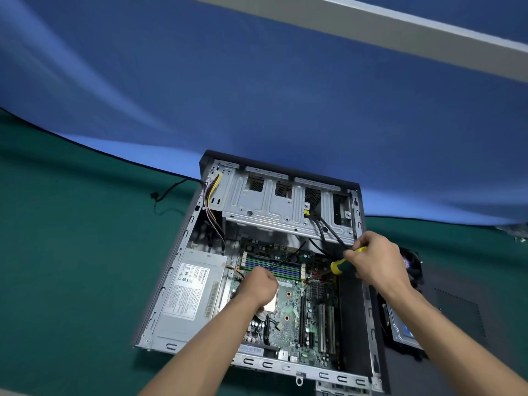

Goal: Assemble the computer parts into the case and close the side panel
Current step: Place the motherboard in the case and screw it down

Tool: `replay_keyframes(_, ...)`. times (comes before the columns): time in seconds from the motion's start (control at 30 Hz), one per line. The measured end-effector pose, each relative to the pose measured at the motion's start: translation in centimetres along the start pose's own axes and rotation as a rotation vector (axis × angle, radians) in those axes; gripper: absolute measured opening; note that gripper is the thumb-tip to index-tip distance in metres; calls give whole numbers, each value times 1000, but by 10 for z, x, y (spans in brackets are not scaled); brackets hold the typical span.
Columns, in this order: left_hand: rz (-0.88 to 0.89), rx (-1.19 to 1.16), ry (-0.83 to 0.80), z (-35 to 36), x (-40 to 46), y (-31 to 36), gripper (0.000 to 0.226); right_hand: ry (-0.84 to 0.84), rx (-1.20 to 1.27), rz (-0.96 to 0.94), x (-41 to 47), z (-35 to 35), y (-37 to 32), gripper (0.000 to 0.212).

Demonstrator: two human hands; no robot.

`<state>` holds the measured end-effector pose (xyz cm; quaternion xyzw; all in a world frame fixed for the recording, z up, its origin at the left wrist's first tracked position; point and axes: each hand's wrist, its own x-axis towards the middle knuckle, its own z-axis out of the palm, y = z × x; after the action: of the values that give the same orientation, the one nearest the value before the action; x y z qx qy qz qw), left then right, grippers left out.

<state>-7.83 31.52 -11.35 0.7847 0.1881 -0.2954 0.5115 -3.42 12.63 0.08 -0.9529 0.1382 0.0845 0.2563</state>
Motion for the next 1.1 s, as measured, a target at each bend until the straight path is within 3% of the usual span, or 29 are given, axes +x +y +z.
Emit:
replay_keyframes(0.5, -22, -47, 17, -3, 1, -1, 16, -28, -23, -1, -2, 0, -2, 17)
replay_keyframes(0.73, -23, -44, 17, -3, 1, -1, 14, -357, 20, -14, -5, -9, -23, 21)
replay_keyframes(0.83, -27, -51, 16, -3, 1, -1, 14, -260, -208, -153, -13, -5, -30, 12)
replay_keyframes(0.93, -18, -55, 18, -3, 2, -2, 12, -140, -502, -243, -18, -3, -39, 36)
replay_keyframes(1.1, -22, -55, 24, -3, 2, -4, 11, -346, -560, -168, -17, -8, -50, 37)
